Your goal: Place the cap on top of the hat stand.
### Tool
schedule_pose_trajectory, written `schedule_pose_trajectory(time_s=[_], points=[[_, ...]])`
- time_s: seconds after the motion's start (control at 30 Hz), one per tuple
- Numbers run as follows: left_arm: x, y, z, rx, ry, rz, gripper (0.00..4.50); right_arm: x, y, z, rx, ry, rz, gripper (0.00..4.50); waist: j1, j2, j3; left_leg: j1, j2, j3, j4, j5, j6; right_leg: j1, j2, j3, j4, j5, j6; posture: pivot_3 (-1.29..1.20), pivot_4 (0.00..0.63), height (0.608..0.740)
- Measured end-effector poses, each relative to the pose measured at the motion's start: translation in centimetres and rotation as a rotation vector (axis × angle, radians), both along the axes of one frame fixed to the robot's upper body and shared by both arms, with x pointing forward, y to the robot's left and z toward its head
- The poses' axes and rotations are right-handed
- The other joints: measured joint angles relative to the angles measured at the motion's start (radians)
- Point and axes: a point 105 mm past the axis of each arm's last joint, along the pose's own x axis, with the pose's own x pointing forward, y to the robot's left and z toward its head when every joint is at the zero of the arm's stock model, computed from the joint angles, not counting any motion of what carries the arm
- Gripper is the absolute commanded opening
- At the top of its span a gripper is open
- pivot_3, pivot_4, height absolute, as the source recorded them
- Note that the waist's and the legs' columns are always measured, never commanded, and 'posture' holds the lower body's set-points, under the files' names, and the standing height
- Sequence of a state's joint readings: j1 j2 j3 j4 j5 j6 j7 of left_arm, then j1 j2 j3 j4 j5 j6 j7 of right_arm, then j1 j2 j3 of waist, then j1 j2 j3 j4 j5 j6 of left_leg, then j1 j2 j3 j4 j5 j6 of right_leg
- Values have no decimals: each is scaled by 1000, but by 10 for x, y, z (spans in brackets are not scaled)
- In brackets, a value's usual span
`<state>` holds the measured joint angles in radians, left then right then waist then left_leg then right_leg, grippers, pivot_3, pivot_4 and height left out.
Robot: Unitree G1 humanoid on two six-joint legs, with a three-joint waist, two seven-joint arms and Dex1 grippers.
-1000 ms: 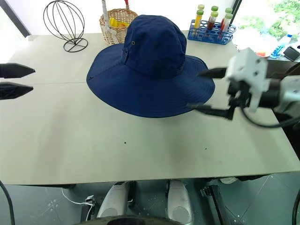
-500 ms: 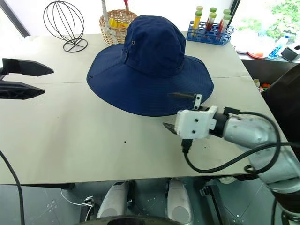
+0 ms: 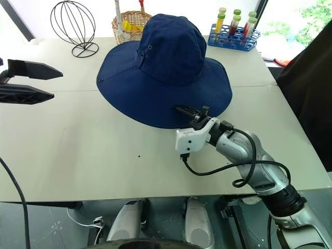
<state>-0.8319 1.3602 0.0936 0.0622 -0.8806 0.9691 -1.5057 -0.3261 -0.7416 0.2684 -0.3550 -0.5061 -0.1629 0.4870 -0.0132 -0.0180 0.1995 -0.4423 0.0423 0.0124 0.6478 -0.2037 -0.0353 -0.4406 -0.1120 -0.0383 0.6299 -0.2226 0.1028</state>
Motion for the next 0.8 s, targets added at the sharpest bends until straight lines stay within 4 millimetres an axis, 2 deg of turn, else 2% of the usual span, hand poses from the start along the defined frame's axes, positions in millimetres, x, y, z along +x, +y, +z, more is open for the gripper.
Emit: schedule_pose_trajectory(time_s=[0.2,0.5,0.53,0.57,0.73,0.8], points=[[3,-1,-2,-7,2,3,4080,5,-10,-8,-112,-73,-3,520,0,-1,0,0,0,0,0,0,0,0,0,0,0,0,0,0,150,739],[6,0,-4,2,-14,13,4080,14,-23,-4,-166,-163,-19,520,-1,-1,0,0,0,0,0,0,0,0,0,1,1,0,0,0,150,739],[6,0,-4,1,-15,11,4080,15,-23,-3,-160,-165,-23,1022,-1,-1,0,0,0,0,0,0,0,0,0,1,1,0,0,0,150,739],[6,-1,-4,1,-21,9,4080,15,-24,1,-124,-157,-28,1299,-1,-1,0,0,0,0,0,0,0,0,0,1,1,0,-1,0,150,739],[10,-2,-6,-2,-25,8,4080,9,-21,19,8,-93,-14,3791,-1,-1,0,1,0,0,1,0,0,1,1,1,1,1,-1,0,150,739],[11,-1,-6,-7,-26,9,4080,-1,-19,22,36,-30,18,3791,0,-1,0,1,1,0,1,0,0,1,1,1,1,1,-1,0,150,739]])
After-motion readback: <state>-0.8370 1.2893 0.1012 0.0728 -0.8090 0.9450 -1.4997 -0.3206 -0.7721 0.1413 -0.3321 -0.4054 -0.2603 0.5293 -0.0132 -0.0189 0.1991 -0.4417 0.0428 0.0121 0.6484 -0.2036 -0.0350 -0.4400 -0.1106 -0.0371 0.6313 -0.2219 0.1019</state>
